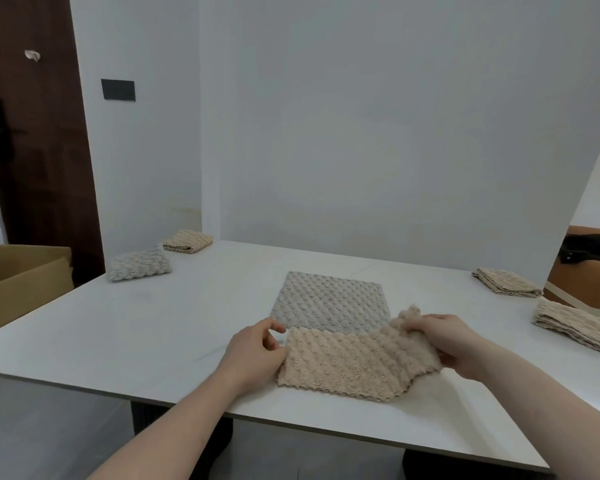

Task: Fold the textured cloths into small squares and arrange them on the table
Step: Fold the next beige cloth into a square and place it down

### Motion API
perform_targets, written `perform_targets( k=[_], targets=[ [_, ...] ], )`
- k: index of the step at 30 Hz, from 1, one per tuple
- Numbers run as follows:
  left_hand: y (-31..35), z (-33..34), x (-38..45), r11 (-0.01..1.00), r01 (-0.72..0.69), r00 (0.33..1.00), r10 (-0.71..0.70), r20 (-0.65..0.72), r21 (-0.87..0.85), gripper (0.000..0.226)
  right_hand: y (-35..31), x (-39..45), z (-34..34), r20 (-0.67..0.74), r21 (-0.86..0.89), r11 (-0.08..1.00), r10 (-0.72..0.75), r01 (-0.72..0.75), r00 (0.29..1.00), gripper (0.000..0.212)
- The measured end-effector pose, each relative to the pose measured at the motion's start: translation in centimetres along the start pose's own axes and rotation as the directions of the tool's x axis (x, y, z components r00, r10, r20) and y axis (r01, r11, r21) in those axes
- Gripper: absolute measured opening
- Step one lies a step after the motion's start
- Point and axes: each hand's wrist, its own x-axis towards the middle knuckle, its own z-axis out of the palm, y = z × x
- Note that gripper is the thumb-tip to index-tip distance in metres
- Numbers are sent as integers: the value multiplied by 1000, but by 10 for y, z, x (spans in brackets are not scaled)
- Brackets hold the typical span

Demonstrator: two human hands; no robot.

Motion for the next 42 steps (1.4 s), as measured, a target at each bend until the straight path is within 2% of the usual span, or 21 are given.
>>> perform_targets(
  k=[3,5,8,12,17,20,23,25,27,30,33,36,39,41,42],
  targets=[
    [0,0,0,1000,-6,1000,6,7,-2,28,-16,-3,21,69,57,998,-32,28,997,20],
    [0,0,1,1000,-12,1000,12,13,1,27,-25,-3,38,97,51,997,-62,57,993,21],
    [0,-1,1,1000,-11,1000,11,14,-6,25,-40,-2,65,110,17,995,-95,93,989,7],
    [1,-1,0,999,-9,1000,10,11,-40,22,-54,-9,98,159,32,993,-119,116,980,12],
    [0,-3,1,997,-8,1000,9,18,-82,20,-53,-13,128,209,12,993,-119,119,971,2],
    [2,-3,2,996,-27,1000,28,12,-85,19,-45,-13,134,250,17,995,-95,94,963,32],
    [2,-4,3,995,-52,999,52,2,-84,27,-35,-15,130,215,36,985,-170,166,962,34],
    [1,-2,5,997,-48,999,48,4,-66,28,-26,-13,120,106,-73,941,-323,332,940,30],
    [-2,0,6,999,-32,999,32,-2,-40,24,-13,-12,110,15,-269,839,-487,473,873,28],
    [-4,2,6,999,-49,998,50,-29,23,23,11,-6,100,77,-456,671,-624,584,777,33],
    [-3,2,6,997,-56,998,57,-30,56,20,37,-3,98,213,-549,600,-574,583,791,50],
    [-2,2,3,992,-86,995,90,-41,96,14,58,-2,103,231,-578,585,-551,569,802,57],
    [-2,5,-3,948,-259,964,264,-3,184,39,63,0,105,210,-585,589,-554,558,805,58],
    [0,6,-5,879,-390,921,377,103,273,55,63,1,106,217,-596,578,-553,558,805,60],
    [1,6,-5,860,-412,911,383,152,299,58,63,2,106,225,-603,572,-547,556,807,60]
  ],
)
